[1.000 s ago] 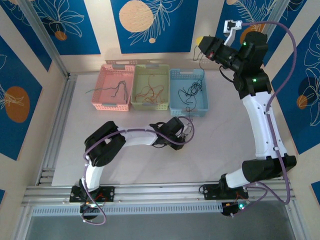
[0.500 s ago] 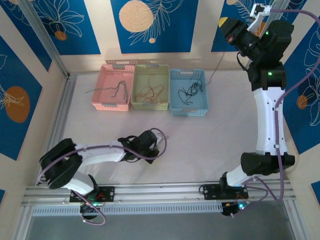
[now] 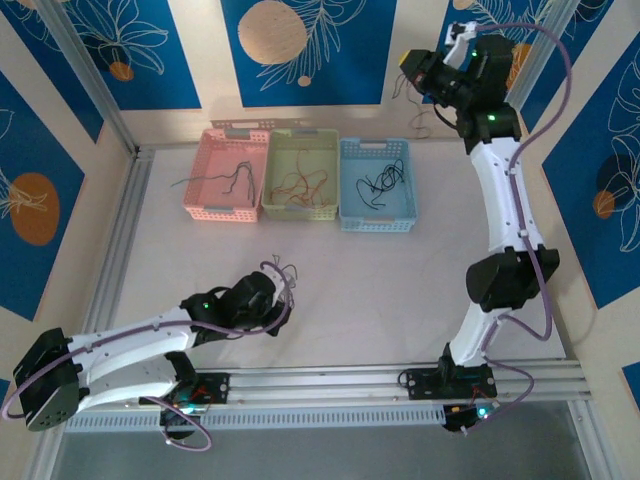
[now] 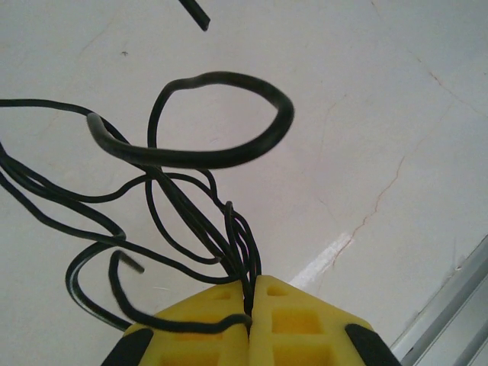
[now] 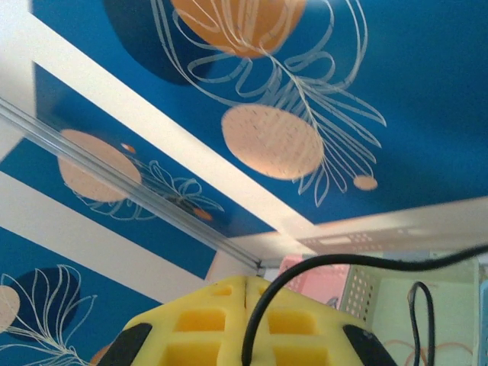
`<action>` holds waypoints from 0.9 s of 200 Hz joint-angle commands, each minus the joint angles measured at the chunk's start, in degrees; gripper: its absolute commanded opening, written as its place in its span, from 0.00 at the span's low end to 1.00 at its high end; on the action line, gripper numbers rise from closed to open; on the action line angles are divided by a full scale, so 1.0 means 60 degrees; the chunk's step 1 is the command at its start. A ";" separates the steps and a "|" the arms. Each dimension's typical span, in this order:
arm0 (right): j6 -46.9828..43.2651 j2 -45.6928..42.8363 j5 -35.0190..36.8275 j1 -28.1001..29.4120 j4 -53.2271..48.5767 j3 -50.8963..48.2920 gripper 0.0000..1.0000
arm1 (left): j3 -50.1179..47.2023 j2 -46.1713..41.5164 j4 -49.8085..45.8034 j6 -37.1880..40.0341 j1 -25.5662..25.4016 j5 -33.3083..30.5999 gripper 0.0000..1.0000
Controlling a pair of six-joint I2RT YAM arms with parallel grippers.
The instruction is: Untangle the cables
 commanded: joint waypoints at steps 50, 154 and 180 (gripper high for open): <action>-0.0467 0.0529 0.0017 0.0158 -0.0109 -0.0082 0.00 | -0.0101 -0.0428 -0.0370 -0.0037 0.0256 -0.0106 0.00; -0.0395 0.0629 0.0479 0.0741 0.0796 -0.3339 0.11 | 0.0003 -0.0502 -0.0001 0.0065 0.0326 0.0325 0.00; -0.0656 0.0592 0.1397 0.0837 -0.0131 -0.3886 0.39 | 0.0137 -0.0555 0.0093 0.0167 0.0384 0.0602 0.00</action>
